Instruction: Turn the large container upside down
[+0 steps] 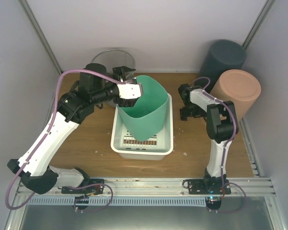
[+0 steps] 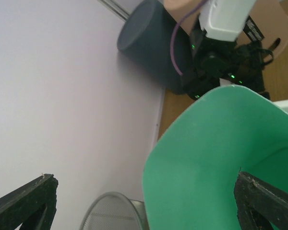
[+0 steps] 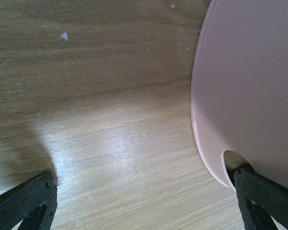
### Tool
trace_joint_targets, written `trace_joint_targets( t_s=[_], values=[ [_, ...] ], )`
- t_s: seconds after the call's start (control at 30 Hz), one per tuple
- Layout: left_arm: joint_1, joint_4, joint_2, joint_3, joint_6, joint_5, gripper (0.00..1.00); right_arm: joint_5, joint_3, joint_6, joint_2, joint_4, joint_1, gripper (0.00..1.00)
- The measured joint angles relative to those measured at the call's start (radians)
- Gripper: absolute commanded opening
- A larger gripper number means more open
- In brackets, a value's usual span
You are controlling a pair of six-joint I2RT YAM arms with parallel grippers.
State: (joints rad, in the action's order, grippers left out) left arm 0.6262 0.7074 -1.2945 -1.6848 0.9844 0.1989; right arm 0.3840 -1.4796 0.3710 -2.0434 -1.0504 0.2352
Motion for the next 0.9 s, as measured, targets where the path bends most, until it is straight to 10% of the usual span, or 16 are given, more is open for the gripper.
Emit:
trace_joint_targets(
  t_s=[0.53, 0.9],
  values=[
    [0.008, 0.304, -0.193, -0.254, -0.053, 0.027, 0.98, -0.034, -0.003, -0.11, 0.026, 0.042, -0.068, 1.0],
    [0.169, 0.482, -0.321, -0.438, -0.165, -0.029, 0.9, -0.19, -0.118, -0.137, 0.41, 0.082, -0.07, 1.0]
  ],
)
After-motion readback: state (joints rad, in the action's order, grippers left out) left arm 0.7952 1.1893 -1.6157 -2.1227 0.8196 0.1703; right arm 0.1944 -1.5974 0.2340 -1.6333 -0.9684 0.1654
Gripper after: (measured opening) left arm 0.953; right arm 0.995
